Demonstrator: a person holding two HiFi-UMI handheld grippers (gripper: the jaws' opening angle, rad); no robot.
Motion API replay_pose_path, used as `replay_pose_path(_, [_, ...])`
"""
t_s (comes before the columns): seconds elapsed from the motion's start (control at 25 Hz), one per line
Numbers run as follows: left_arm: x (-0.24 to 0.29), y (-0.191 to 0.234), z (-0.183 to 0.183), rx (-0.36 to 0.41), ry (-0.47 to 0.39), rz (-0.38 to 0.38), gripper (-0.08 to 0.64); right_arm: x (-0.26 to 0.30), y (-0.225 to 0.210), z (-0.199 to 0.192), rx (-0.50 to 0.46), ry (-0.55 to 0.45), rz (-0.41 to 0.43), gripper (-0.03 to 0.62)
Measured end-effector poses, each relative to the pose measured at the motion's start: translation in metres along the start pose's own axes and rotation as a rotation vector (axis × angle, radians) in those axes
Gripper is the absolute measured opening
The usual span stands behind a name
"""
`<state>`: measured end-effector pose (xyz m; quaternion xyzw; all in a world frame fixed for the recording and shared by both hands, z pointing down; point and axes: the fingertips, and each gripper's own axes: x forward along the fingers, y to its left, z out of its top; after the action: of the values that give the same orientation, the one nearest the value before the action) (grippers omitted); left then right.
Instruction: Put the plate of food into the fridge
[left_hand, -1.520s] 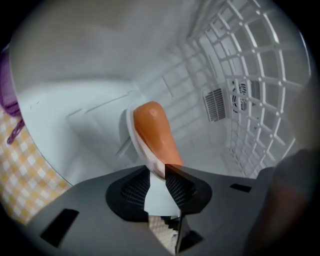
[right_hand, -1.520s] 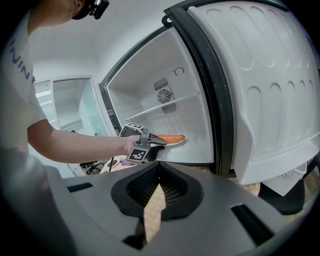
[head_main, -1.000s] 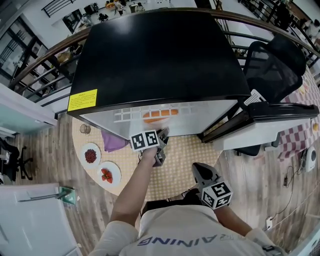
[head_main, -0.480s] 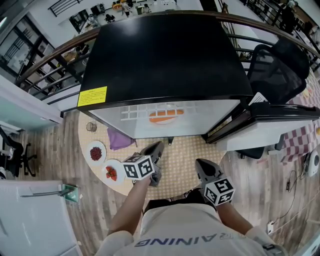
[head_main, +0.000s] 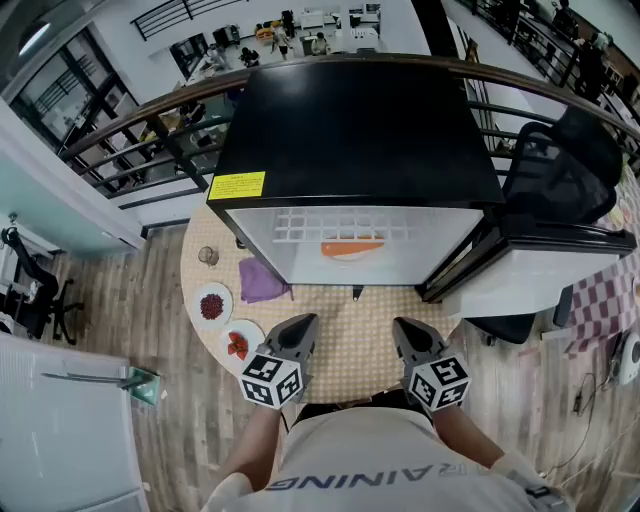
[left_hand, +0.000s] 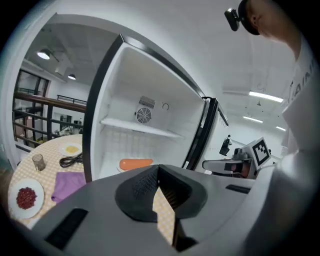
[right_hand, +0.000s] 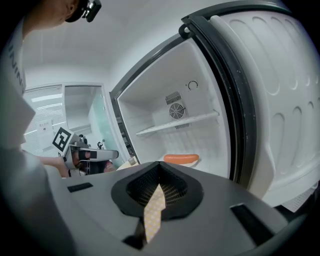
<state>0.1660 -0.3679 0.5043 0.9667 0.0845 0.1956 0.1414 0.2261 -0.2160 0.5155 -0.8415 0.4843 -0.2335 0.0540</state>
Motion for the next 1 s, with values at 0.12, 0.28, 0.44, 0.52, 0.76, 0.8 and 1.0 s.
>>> replay_pose_path(0.12, [-0.02,0.003,0.014,-0.014,-0.073,0.033,0.011,0.004,0.003,0.009,-0.018,-0.029,-0.005,0.02])
replay_pose_path(0.28, [-0.035,0.006,0.028,-0.019,-0.141,0.065,0.011,0.013,0.014,0.023,-0.091,-0.039,0.015,0.02])
replay_pose_path(0.44, [-0.045,0.006,0.029,-0.041,-0.159,0.066,0.011,0.014,0.029,0.03,-0.109,-0.059,0.049,0.02])
replay_pose_path(0.52, [-0.048,0.008,0.027,-0.065,-0.168,0.071,0.011,0.014,0.032,0.028,-0.111,-0.054,0.055,0.02])
replay_pose_path(0.76, [-0.063,0.014,0.028,-0.093,-0.192,0.095,0.011,0.014,0.042,0.027,-0.14,-0.036,0.073,0.02])
replay_pose_path(0.8, [-0.065,0.014,0.027,-0.098,-0.193,0.098,0.009,0.013,0.044,0.027,-0.149,-0.03,0.077,0.02])
replay_pose_path(1.0, [-0.07,0.014,0.023,-0.115,-0.192,0.1,0.011,0.013,0.052,0.022,-0.167,-0.007,0.089,0.02])
